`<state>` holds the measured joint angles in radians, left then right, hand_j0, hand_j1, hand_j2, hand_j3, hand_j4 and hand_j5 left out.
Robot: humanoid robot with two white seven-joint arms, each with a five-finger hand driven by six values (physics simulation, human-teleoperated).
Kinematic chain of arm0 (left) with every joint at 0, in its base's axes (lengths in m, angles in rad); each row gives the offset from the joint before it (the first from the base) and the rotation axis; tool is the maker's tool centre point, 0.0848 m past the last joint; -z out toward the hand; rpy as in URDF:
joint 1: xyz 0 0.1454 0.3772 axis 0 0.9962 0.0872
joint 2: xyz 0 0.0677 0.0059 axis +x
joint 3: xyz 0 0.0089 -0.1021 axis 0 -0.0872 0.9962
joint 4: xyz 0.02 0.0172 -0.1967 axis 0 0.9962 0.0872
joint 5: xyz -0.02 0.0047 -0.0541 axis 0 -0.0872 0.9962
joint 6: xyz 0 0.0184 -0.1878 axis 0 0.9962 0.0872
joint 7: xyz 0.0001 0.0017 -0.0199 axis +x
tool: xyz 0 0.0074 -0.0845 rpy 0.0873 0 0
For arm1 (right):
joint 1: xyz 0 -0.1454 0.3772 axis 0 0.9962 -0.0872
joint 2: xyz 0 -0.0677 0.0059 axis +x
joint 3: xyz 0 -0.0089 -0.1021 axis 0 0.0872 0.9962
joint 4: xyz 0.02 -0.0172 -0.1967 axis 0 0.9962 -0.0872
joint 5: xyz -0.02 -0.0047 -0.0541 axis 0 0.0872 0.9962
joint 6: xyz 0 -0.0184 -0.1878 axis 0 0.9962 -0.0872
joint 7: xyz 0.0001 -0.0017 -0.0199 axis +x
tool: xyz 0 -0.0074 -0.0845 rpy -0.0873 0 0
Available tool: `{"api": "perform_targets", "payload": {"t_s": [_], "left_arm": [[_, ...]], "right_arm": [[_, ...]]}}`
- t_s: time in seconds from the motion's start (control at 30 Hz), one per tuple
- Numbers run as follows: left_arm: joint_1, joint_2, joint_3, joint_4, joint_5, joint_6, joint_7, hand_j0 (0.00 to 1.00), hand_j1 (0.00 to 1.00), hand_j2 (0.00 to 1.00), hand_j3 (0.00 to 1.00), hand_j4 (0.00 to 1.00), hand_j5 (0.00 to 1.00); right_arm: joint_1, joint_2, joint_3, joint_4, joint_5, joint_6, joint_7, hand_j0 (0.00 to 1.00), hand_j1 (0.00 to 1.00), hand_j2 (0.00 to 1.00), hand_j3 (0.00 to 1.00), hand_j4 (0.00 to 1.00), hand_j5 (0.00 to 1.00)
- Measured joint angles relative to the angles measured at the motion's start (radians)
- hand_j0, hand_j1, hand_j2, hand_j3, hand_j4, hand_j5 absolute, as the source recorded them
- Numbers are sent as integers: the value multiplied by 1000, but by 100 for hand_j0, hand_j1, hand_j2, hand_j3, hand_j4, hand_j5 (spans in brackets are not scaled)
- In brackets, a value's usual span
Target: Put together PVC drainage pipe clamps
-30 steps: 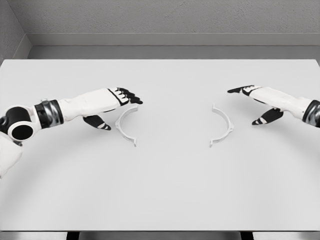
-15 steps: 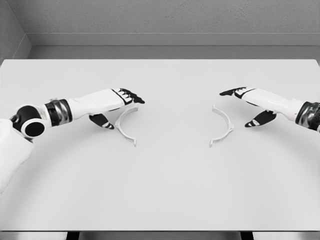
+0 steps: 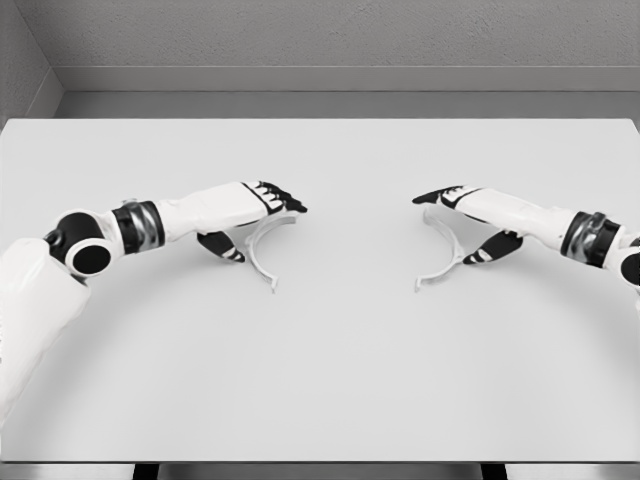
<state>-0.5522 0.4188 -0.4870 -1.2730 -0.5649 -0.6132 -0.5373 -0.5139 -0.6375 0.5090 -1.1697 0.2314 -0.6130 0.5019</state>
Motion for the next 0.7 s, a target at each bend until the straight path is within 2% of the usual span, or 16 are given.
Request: {"api": "perform_targets", "payload": {"t_s": [0.33, 0.5, 0.7], "left_arm": [[-20, -32, -46, 0, 3, 0, 3, 100, 100, 100, 100, 100, 100], [-21, 2, -45, 1, 1, 0, 2, 100, 100, 100, 100, 100, 100], [-38, 40, -42, 25, -18, 0, -1, 100, 100, 100, 100, 100, 100]], "right_arm": [[-11, 17, 11, -7, 0, 0, 0, 100, 100, 100, 100, 100, 100], [-6, 15, 9, -1, 0, 0, 18, 100, 100, 100, 100, 100, 100], [-29, 11, -45, 71, -1, 0, 44, 100, 100, 100, 100, 100, 100]]}}
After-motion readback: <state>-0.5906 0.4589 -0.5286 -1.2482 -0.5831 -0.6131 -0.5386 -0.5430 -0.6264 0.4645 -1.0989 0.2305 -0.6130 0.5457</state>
